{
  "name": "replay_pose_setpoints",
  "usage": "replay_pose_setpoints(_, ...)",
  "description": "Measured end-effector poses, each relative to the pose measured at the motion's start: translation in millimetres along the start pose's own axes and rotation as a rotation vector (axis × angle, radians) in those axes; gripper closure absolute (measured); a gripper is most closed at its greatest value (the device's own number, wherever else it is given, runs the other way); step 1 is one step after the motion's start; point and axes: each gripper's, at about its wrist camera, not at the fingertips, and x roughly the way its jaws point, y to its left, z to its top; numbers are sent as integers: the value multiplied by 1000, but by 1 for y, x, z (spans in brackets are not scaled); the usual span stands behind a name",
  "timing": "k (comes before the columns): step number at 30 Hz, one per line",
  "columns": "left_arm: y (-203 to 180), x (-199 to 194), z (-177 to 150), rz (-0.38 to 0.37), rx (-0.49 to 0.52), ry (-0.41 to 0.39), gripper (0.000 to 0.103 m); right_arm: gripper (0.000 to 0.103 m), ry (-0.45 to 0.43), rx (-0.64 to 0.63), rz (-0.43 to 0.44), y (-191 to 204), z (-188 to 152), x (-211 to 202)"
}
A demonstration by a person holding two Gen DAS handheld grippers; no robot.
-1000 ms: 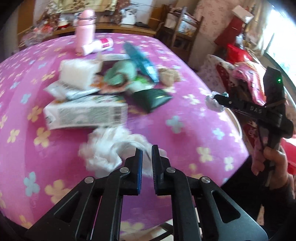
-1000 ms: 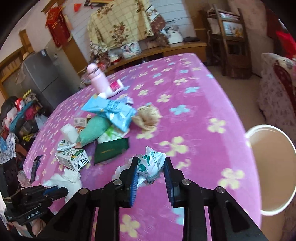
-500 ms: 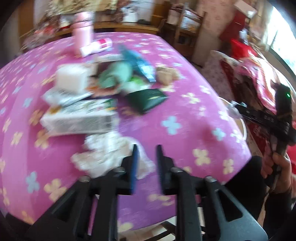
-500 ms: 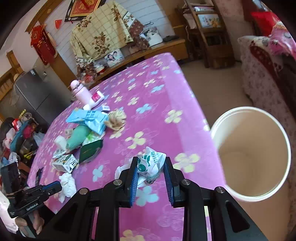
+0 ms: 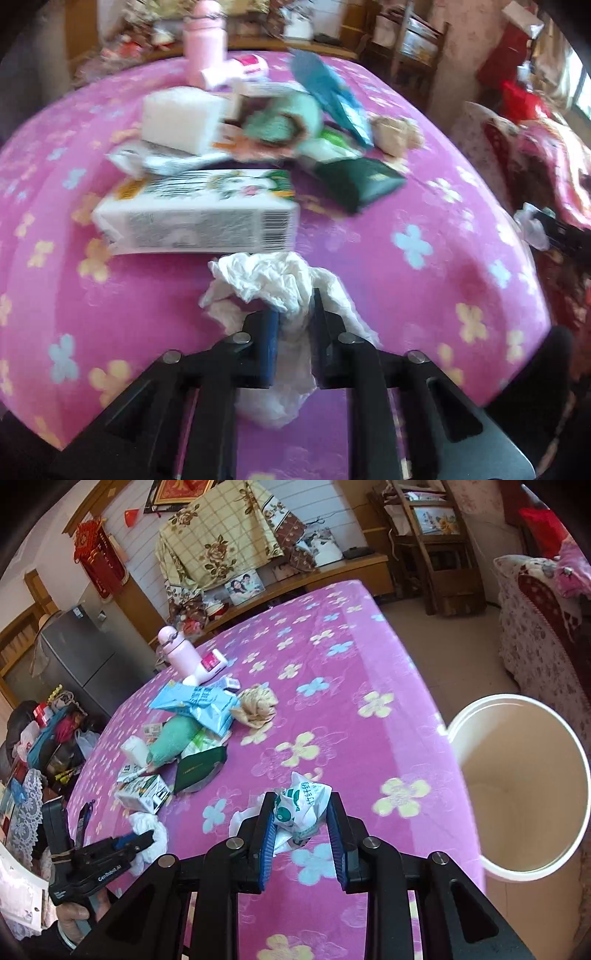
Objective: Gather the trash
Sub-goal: 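Carry both items over the white bucket and open both tools to drop them, then move both open tools back over the trash pile on the table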
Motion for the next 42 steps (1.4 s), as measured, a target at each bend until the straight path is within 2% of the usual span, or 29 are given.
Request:
replay_pose_setpoints(5,-32,-19,4,-133,59,-8,92,78,-34,40,-35,-19,4,-16)
replay_pose_setpoints(11,-118,-20,32,-275,198,11,92,78,-54,110,-131,-60,3,-39)
replay_pose_setpoints(16,-204,-7,65,-375,305,-14,92,78,-50,189,-239,-109,3,-53)
replay_pose_setpoints(21,-263,25,93,-435,312,19,89,78,-19,252,-307,-155,6,-49)
replay_pose_setpoints(22,-273,31,97,-434,315,17,86,75,-22,265,-314,-162,7,-49)
replay_pose_setpoints(23,-283,39,100,-427,316,9,83,69,-25,275,-327,-168,7,-49)
replay_pose_setpoints(24,-291,45,103,-428,318,5,72,54,-27,280,-342,-174,8,-49)
replay_pose_setpoints(25,-294,49,104,-436,315,5,58,46,-33,289,-353,-181,8,-50)
replay_pose_setpoints(26,-298,56,107,-454,297,9,51,36,-41,300,-354,-185,8,-51)
replay_pose_setpoints(27,-299,60,109,-465,275,10,46,33,-52,313,-350,-190,8,-53)
replay_pose_setpoints(29,-301,67,114,-469,238,18,46,33,-58,322,-351,-193,8,-54)
replay_pose_setpoints(35,-296,68,111,-422,242,16,46,33,-41,323,-340,-195,1,-54)
replay_pose_setpoints(42,-282,53,95,-260,318,-58,46,33,-52,261,-340,-165,2,-53)
